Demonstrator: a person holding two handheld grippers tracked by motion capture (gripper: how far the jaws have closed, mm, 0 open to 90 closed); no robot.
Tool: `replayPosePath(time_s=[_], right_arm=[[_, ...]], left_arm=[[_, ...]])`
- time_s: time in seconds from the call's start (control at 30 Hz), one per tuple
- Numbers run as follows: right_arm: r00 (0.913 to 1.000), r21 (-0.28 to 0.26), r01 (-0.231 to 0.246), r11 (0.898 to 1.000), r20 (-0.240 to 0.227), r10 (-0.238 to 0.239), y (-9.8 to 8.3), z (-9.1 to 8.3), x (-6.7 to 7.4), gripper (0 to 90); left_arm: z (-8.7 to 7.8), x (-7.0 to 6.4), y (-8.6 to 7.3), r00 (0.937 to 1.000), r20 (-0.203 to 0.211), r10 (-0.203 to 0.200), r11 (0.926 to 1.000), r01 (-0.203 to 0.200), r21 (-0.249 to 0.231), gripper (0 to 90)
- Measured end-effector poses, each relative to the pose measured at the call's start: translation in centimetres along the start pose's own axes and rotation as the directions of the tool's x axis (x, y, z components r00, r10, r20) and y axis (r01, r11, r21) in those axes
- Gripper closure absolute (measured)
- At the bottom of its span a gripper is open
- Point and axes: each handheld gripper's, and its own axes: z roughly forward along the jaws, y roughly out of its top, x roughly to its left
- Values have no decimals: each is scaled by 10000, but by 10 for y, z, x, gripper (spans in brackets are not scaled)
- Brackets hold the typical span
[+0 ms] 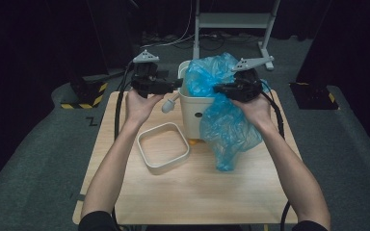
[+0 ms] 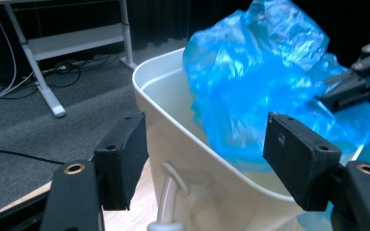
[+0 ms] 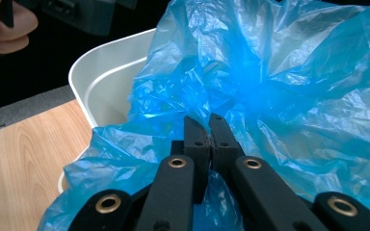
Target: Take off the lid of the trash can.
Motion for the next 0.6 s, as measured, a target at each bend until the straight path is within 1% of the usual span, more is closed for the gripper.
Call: replayPosePath(time_s=[0.17,0.23,0.37,0.47,0.5,0.57,0.6], right_arm=[[10000,54,28,10000,-42,-28,0,0,1,890],[10000,62,37,10000,-46,-37,0,0,1,890],[10000,98,37,9999,-70,-36,0,0,0,890],[10000,108,58,9999,-72,-57,1,0,1,887],[9999,102,81,9999,-67,-80,0,0,1,882],[9999,73,114,9999,-5,-114,1,0,2,857],[9999,60,143,9999,34,-143,1,-1,3,847]], left_arm=[[8,-5,7,9999,67,108,9999,-109,124,329],[13,-7,10,9997,103,208,9996,-210,192,334],[24,-13,16,9989,280,377,9990,-384,247,369],[33,-16,19,9976,487,491,9982,-507,322,447],[35,-18,20,9968,510,607,9975,-624,320,498],[37,-19,20,9955,403,853,9962,-860,162,634],[38,-19,20,9947,407,944,9953,-952,170,695]])
